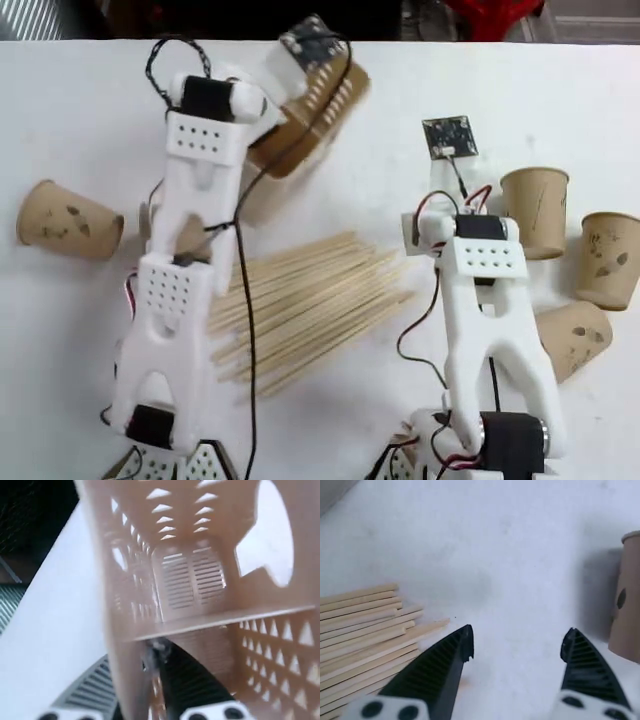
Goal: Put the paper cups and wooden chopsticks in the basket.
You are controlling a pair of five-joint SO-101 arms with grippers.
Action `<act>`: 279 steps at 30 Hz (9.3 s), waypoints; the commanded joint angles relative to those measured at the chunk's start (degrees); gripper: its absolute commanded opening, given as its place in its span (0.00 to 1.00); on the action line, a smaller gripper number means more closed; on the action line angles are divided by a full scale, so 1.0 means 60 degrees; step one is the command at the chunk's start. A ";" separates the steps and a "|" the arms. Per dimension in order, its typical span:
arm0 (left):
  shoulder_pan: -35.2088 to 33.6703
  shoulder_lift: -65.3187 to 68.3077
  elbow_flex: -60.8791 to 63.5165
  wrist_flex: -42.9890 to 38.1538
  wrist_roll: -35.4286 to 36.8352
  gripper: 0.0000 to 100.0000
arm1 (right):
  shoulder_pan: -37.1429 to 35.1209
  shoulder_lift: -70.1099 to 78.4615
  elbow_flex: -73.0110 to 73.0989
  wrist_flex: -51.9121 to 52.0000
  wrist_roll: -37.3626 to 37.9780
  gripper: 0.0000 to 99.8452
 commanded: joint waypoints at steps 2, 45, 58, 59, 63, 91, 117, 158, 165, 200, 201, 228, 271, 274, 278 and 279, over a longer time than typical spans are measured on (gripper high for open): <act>0.0359 -0.1209 -0.0088 0.0352 -0.0557 0.02 | 0.0271 -0.0330 -0.0308 -0.0081 0.0088 0.28; 0.0198 -0.2176 0.1333 -0.0278 -0.0293 0.21 | 0.0300 -0.0330 -0.0293 -0.0066 0.0088 0.28; 0.0037 -0.2278 -0.1495 0.0029 0.2974 0.20 | 0.0242 -0.0330 -0.0147 -0.0139 0.0088 0.28; 0.0037 -0.2381 -0.1553 0.0117 0.3722 0.20 | 0.0242 -0.0330 -0.0147 -0.0139 0.0088 0.28; 0.0198 -0.2938 -0.1216 0.0498 0.6828 0.20 | 0.0242 -0.0330 -0.0132 -0.0139 0.0029 0.28; 0.0549 -0.2381 0.3678 -0.0630 1.1824 0.20 | 0.1458 -0.9341 0.6857 -0.0549 0.2315 0.02; 0.0564 -0.2220 0.2183 -0.0733 1.3245 0.20 | 0.1502 -1.0176 0.7692 -0.0608 0.2256 0.02; 0.0227 -0.2220 0.4147 -0.3165 1.6249 0.21 | 0.1502 -1.0176 0.7722 -0.0608 0.2242 0.02; 0.0505 -0.2220 0.5670 -0.4425 1.6205 0.21 | 0.1502 -1.0176 0.7722 -0.0608 0.2242 0.02; 0.1590 -0.2220 0.3458 -0.0366 1.1062 0.02 | 0.1502 -1.0176 0.7722 -0.0593 0.2256 0.02; 0.1590 -0.2220 0.3458 -0.0322 1.1004 0.03 | 0.1502 -1.0176 0.7722 -0.0593 0.2256 0.02; 0.0476 -0.3788 -0.1597 -0.0293 0.7370 0.23 | 0.1575 -1.0103 0.7736 -0.0535 0.2901 0.02; -0.2791 -1.6271 2.1934 -0.5421 0.4850 0.26 | 0.7201 -1.3106 0.4689 0.6659 1.2454 0.19; -0.2791 -1.6271 2.1963 -0.5407 0.4864 0.26 | 0.7582 -1.4103 0.6022 0.6147 1.2513 0.19; -0.2791 -1.6256 2.1963 -0.5377 0.4879 0.26 | 0.8154 -1.3839 0.7033 0.4799 1.2527 0.19; -0.2791 -1.6256 2.1963 -0.5363 0.4879 0.26 | 0.8242 -1.3707 0.7150 0.4491 1.2527 0.19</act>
